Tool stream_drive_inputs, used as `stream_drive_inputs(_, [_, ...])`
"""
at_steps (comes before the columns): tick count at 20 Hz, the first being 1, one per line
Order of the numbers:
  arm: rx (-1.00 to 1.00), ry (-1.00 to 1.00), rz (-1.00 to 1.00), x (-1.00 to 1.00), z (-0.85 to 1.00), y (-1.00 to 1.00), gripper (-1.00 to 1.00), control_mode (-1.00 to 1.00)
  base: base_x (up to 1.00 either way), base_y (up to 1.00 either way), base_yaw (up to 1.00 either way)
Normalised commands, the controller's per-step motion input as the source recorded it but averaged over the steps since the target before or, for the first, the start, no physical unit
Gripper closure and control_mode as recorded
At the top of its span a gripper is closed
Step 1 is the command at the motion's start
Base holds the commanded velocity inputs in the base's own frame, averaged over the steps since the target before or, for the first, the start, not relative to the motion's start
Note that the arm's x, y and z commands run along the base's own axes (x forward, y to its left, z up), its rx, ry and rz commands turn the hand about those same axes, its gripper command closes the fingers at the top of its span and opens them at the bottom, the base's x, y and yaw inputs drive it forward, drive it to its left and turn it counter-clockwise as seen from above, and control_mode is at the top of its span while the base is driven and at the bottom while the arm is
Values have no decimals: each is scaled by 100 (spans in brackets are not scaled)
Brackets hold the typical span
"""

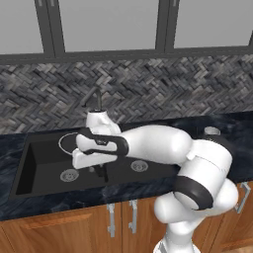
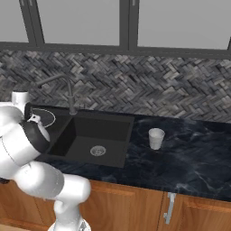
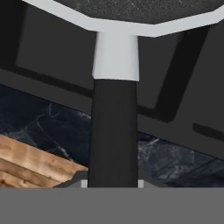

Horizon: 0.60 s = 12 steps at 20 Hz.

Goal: Place the pan in the left basin and the glass cup in the right basin of the sink.

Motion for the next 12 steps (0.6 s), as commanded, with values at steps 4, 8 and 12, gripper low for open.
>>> stream_drive_inputs(4, [0,0,-2,20,-12,46,100,-100,0,0,0])
stream_drive_inputs(8, [0,0,-1,23,-12,41,100,-100,0,0,0])
stream_drive_inputs(12, [0,0,-2,25,-10,41,100,-100,0,0,0])
